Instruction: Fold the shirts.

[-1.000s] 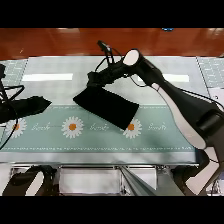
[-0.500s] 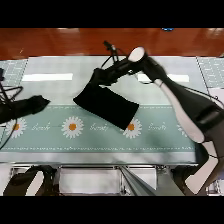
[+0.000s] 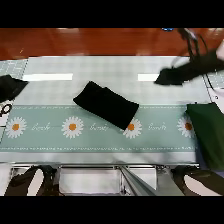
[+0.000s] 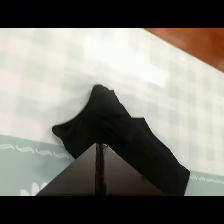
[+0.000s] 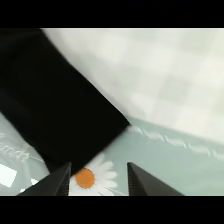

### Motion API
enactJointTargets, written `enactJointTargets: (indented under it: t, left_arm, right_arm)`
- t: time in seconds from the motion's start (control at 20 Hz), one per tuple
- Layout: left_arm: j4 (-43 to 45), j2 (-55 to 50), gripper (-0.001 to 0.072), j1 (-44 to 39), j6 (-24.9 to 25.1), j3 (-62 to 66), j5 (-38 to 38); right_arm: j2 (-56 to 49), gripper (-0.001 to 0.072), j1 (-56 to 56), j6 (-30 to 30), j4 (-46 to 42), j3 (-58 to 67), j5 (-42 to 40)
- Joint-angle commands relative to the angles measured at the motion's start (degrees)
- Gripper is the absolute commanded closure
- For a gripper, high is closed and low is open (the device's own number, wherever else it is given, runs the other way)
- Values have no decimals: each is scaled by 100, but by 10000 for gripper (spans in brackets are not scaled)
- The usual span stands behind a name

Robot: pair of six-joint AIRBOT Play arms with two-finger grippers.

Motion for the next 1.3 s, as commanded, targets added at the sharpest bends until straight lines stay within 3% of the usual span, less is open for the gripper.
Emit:
enactJointTargets:
  t: [0.0,0.1,0.2,0.6,0.7,1.0,1.05,1.1,1.15,1.2,1.25]
  left_arm:
    - [-50,151,691,-409,7,-479,-208]
    - [-52,151,691,-765,-4,-920,-61]
    - [-74,151,691,-1073,-28,-1318,236]
    - [-114,-48,691,-1434,-164,-1895,763]
    - [-114,-52,691,-1432,-162,-1895,763]
    - [-111,-55,691,-1432,-162,-1895,769]
    - [-111,-55,691,-1432,-162,-1895,772]
    - [-111,-55,691,-1432,-162,-1895,796]
    - [-111,-55,691,-1432,-162,-1895,824]
    - [-114,-55,691,-1432,-164,-1895,852]
    - [-114,-55,691,-1432,-164,-1895,855]
  right_arm:
    - [1644,295,-330,678,-76,-2774,-1869]
    - [1722,295,-319,566,999,-3827,-2291]
    - [1458,295,-319,-79,2164,-4424,-2579]
    - [-619,295,391,-2046,5268,-4513,-2964]
    - [-1003,296,525,-2371,5663,-4417,-2964]
    - [-1733,297,918,-2380,5672,-3386,-3018]
    - [-1880,315,1003,-2371,5676,-3191,-2959]
    - [-2035,396,1117,-2380,5674,-2959,-2841]
    - [-2153,573,1241,-2461,5650,-2734,-2726]
    - [-2212,685,1362,-2736,5648,-2470,-2605]
    - [-2218,685,1451,-2776,5501,-2188,-2500]
